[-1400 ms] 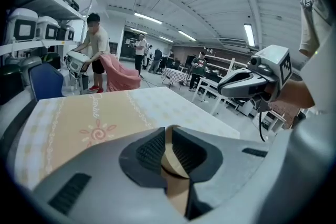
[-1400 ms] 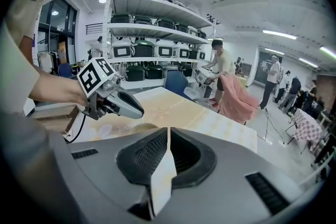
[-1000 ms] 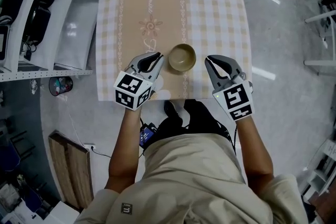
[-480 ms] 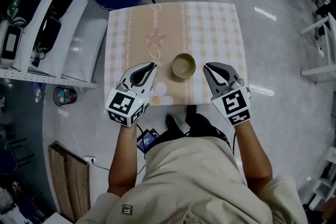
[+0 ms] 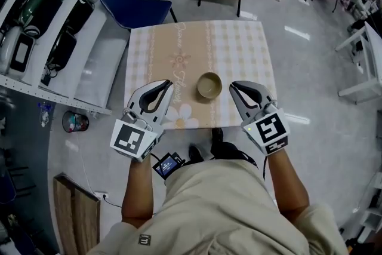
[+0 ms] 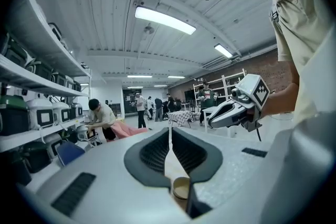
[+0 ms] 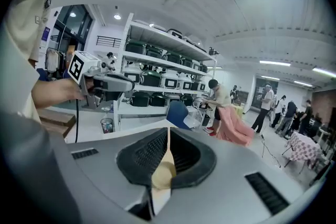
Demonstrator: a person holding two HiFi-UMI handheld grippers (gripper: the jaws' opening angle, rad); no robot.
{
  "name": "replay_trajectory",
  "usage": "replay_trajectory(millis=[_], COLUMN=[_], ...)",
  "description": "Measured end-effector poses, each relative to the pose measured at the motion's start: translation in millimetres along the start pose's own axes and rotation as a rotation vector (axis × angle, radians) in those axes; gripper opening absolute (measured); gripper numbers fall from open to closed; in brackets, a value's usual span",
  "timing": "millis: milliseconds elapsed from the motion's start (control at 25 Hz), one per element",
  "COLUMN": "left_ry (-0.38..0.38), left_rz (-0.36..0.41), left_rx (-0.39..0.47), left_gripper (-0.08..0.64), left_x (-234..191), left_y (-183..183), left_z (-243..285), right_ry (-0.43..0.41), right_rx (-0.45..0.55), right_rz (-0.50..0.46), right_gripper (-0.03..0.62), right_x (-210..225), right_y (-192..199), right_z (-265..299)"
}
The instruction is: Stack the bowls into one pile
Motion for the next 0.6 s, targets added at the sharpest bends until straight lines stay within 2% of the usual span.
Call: replay_trajectory(millis=[360,600], left_ry=[-0.012,-0.050], left_rz=[0.055,0.079], left_rx=[0.093,0.136], left_gripper=[0.020,0.008], left_x=[15,19], left_y=[-28,-33], left_z=[-42,-59], right_ry=[-0.016,-0.016], right_rx=[0.117,0.142], right_rz=[-0.012,-0.001], right_gripper=[0.012,0.007], right_x=[-30,-36], right_y=[-39,-37], right_z=[-41,-39])
Point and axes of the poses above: the fingertips, and each gripper's own axes: z forward along the fingers, x to its right, y out of its underside, the point moved 4 cm from there along -z, backward along the fingers, and after that the axes turned 8 degrees about -x, right-handed, at the moved point
